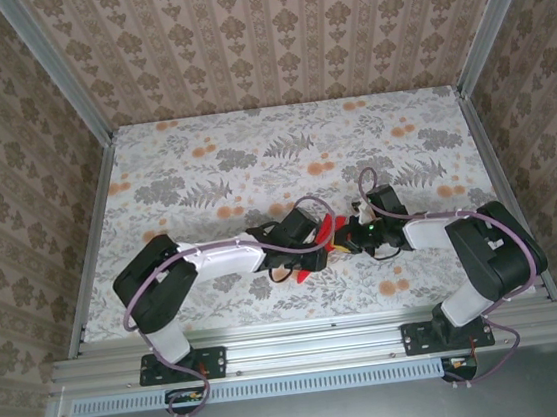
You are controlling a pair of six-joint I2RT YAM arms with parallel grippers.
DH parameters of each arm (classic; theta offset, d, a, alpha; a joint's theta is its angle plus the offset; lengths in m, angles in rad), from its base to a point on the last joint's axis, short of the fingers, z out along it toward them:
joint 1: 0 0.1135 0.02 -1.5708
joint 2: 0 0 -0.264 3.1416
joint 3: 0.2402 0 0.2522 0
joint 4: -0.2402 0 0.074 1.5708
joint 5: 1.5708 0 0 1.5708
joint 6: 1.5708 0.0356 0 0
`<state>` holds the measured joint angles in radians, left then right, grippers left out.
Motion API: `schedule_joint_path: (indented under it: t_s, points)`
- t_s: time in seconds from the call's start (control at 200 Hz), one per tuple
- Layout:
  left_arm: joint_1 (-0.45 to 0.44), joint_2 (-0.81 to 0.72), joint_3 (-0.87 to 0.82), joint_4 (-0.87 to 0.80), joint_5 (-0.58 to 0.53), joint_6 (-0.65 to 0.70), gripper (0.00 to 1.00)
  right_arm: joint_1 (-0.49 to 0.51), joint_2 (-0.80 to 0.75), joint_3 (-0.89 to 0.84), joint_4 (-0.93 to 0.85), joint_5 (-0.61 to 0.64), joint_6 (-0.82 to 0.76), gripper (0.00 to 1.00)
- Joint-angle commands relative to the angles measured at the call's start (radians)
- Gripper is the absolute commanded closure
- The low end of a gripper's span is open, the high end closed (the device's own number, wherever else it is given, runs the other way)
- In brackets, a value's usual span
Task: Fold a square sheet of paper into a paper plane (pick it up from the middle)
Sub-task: Fold the wing for the fifth time at the center of the table.
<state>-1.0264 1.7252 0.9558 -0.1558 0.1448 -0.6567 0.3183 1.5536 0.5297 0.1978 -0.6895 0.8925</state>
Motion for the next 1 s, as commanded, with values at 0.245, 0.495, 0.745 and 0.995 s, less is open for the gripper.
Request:
schedule_joint_path:
  t_s: [0.245,0.495,0.745,0.995]
  points:
    - [-0.006,-0.130,-0.072,-0.095,-0.073,0.021,0.65,-0.007,0.032,0.026,-0.058,-0.006,-0.053,0.97]
    - [-0.018,-0.126,-0.105,-0.115,-0.132,0.027,0.75,-0.007,0.049,0.048,-0.098,0.011,-0.083,0.98]
    - [-0.018,-0.135,-0.095,-0.119,-0.148,0.054,0.82,-0.007,0.058,0.070,-0.137,0.031,-0.112,0.98]
    - [0.004,-0.195,-0.113,-0.088,-0.169,0.080,0.81,-0.007,0.070,0.090,-0.181,0.054,-0.139,0.99]
